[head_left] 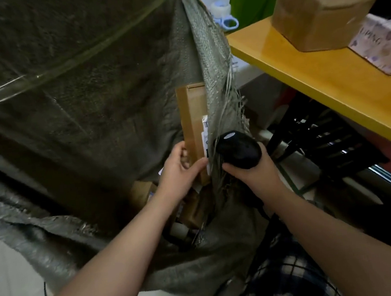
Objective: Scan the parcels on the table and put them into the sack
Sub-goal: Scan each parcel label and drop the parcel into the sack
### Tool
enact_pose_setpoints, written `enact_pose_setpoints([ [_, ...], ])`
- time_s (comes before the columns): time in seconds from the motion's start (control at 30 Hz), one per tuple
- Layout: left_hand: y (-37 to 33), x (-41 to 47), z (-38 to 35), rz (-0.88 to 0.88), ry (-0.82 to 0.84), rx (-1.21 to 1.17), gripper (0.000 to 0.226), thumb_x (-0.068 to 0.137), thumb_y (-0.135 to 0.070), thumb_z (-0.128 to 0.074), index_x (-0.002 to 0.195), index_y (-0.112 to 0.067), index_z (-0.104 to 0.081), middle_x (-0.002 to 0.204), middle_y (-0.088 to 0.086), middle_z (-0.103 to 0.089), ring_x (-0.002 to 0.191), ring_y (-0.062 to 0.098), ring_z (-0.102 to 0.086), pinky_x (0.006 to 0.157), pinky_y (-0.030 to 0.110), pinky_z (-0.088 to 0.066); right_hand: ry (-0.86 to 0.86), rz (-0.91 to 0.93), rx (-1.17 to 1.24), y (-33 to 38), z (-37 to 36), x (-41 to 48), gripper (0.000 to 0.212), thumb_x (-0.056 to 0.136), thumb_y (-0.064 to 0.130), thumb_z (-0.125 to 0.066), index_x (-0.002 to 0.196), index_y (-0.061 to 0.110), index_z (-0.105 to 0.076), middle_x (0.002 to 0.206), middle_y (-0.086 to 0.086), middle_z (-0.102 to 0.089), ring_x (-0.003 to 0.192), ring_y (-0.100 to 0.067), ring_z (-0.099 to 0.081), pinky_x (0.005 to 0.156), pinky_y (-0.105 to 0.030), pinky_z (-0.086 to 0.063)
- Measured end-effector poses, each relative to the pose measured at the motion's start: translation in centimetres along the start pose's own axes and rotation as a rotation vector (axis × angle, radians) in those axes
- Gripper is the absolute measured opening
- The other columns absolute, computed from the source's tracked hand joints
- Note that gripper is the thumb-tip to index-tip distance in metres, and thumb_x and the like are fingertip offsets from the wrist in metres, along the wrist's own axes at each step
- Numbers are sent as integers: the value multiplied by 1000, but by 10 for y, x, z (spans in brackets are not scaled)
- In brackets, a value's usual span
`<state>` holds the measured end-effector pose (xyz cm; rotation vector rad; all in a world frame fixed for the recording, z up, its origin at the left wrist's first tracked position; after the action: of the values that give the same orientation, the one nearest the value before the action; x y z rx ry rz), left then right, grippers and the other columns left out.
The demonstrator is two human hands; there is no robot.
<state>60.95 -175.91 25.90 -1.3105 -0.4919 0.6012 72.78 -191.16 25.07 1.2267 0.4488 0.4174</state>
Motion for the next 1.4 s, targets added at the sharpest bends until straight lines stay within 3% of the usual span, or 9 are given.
enact_pose_setpoints([
  [0.13,0,-18,3,62,14,-98,40,84,-13,-70,119,-22,-53,101,4,-67,81,19,-69,73,31,-58,-160,94,-15,-7,2,-9,53,70,8,-83,94,35,-45,92,11,-60,84,-4,-61,63,-12,-48],
  [0.23,1,-24,10,77,21,-51,43,82,-19,-73,119,-23,-52,102,8,-66,82,18,-69,74,32,-58,-195,141,-116,5,19,-9,48,73,20,-81,88,44,-42,81,14,-59,72,3,-57,53,-19,-42],
  [0.37,13,-16,25,104,-41,284,49,78,-37,-75,118,-26,-49,102,-11,-62,85,1,-63,76,26,-54,-175,175,-288,25,62,-13,49,72,27,-81,87,39,-35,79,11,-58,72,-12,-59,58,-37,-46],
  [0.6,36,7,37,254,-37,800,51,82,-43,-71,118,-15,-49,116,8,-58,101,27,-61,84,41,-53,-239,255,-667,74,135,-26,54,78,26,-75,93,35,-25,72,13,-51,61,-4,-48,48,-28,-35],
  [0.8,31,18,-17,334,90,595,57,81,-54,-67,113,-8,-56,98,3,-63,89,24,-62,69,32,-48,-191,258,-774,83,131,-34,47,81,21,-72,97,27,-28,70,7,-54,60,-9,-51,47,-30,-38],
  [0.93,34,23,-46,389,128,410,58,86,-53,-62,119,-6,-60,111,14,-67,100,31,-63,89,41,-51,-194,228,-705,75,118,-35,44,83,27,-69,99,26,-28,74,4,-57,64,-14,-56,51,-35,-45],
  [1.07,11,22,-51,274,42,512,57,93,-48,-55,131,-5,-49,123,15,-62,115,32,-56,93,34,-44,-216,137,-530,62,110,-28,39,81,24,-68,96,25,-33,75,5,-57,67,-14,-57,54,-36,-45],
  [1.2,-44,8,-43,-44,-83,472,45,92,-36,-60,129,-11,-51,117,5,-61,107,19,-58,90,31,-46,-185,90,-440,54,103,-29,32,79,27,-70,97,26,-42,82,9,-57,77,-16,-59,65,-39,-52],
  [1.4,-126,-11,-85,-375,20,414,32,90,-30,-62,120,-20,-55,101,-8,-61,91,9,-58,83,27,-47,-323,178,-482,65,152,-64,33,75,34,-73,100,33,-53,78,20,-54,77,-12,-55,66,-31,-46],
])
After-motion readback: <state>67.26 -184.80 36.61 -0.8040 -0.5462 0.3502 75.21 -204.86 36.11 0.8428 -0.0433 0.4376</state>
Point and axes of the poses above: each hand's wrist, its own x-axis towards the middle knuckle, its own z-axis out of the back of the hand, y = z × x, the point moved 6 cm from there along x, towards the middle knuckle
